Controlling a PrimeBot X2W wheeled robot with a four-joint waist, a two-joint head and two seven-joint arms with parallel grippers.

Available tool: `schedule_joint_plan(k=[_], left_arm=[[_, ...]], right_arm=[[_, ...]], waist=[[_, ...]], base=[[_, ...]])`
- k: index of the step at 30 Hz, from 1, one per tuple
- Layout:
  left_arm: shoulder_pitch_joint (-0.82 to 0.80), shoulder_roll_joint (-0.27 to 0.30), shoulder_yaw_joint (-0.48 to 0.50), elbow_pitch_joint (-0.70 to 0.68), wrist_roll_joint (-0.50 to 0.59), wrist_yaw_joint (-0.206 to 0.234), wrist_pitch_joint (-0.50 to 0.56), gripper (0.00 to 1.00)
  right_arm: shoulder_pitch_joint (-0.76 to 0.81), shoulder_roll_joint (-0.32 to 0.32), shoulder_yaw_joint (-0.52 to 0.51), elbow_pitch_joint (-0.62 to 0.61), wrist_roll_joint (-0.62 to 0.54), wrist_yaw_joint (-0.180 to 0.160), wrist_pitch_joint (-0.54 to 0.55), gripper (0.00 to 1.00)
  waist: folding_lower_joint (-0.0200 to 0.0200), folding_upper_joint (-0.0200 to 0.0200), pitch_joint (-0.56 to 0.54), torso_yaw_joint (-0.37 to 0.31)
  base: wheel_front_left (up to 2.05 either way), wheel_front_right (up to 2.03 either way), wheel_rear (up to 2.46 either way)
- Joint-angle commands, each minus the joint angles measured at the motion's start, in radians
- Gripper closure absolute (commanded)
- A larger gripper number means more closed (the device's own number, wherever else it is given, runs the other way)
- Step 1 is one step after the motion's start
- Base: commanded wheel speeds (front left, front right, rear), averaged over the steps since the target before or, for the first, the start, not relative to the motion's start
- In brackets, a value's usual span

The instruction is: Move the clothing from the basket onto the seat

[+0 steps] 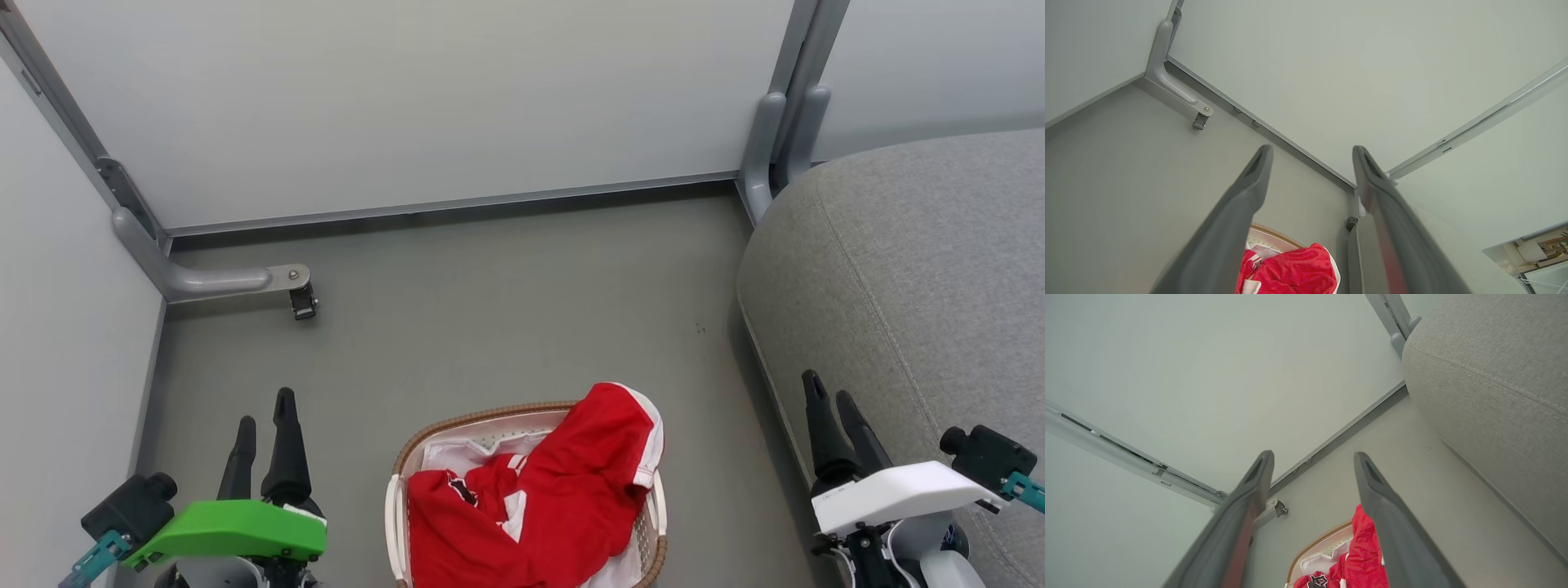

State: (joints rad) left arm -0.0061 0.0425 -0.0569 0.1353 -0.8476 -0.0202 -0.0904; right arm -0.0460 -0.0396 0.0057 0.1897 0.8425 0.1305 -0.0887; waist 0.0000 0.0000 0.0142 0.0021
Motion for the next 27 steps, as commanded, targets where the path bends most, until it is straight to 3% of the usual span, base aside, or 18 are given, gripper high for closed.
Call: schedule_joint_plan(k=[1,27], left_arm=[[0.004,0.006,-0.004,-0.008,0.039,0.004,-0.01,0.0],[0.02,0.008,-0.06,0.034,0.307,0.031,-0.081,0.0]], right_arm=[[0.003,-0.007,0.003,-0.01,-0.037,0.0,-0.011,0.0],[-0.004,-0.009,0.032,0.016,-0.338,0.0,-0.083,0.0]], waist=[[0.0,0.0,0.0,0.0],[0.0,0.0,0.006,0.006]], base=[[0.0,0.0,0.0],[0.0,0.0,0.0]])
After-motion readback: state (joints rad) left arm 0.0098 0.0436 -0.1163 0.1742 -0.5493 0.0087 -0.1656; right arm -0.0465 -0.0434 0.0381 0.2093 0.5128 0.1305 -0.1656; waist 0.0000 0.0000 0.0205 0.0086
